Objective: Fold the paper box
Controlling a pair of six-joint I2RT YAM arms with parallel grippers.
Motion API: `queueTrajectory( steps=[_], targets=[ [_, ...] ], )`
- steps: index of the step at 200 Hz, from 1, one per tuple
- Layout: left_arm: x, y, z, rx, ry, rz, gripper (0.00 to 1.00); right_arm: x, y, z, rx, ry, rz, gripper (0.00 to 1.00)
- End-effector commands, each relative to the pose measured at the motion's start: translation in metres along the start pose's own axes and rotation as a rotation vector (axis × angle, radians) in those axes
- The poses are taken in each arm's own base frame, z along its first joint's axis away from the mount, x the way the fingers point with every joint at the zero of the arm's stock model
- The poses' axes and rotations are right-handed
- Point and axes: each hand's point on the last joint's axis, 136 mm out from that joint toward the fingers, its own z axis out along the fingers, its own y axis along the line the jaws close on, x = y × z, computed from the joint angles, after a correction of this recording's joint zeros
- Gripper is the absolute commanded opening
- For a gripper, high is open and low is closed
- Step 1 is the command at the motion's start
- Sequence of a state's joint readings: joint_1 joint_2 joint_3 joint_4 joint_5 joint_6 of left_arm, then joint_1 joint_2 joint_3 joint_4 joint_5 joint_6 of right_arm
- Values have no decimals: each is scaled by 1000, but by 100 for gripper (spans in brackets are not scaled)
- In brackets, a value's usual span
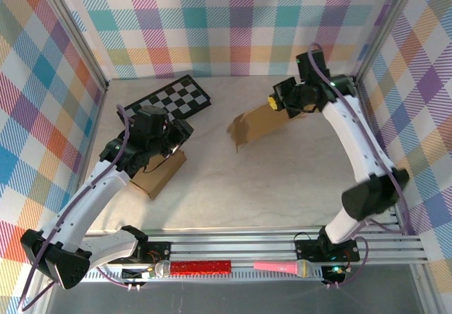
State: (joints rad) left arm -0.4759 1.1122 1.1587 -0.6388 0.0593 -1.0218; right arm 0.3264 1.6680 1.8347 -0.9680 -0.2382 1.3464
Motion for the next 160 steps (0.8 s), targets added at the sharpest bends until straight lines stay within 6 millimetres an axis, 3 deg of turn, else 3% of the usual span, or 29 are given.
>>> queueTrajectory(
  steps=[1, 34, 67, 90, 113, 133, 160],
  targets=[
    [4, -5, -7, 8, 48, 39, 47, -3, 25, 11, -49, 17, 10, 0],
    [7, -4, -10, 13, 56, 59, 47, -1, 52, -1, -114, -28, -100, 0],
    [5, 0, -7, 4, 40, 68, 47, 5, 51, -29, -196, -73, -186, 0],
    [-4, -4, 4, -5, 21, 83, 48, 16, 50, -62, -282, -98, -257, 0],
    [-14, -6, 41, -23, 66, 46, 48, 31, 61, -100, -399, -113, -342, 0],
    [-15, -10, 91, -27, 131, 23, 48, 45, 71, -136, -485, -125, -389, 0],
    [-1, -36, 164, 81, 218, -3, 47, 58, 71, -153, -521, -78, -349, 0]
  ],
)
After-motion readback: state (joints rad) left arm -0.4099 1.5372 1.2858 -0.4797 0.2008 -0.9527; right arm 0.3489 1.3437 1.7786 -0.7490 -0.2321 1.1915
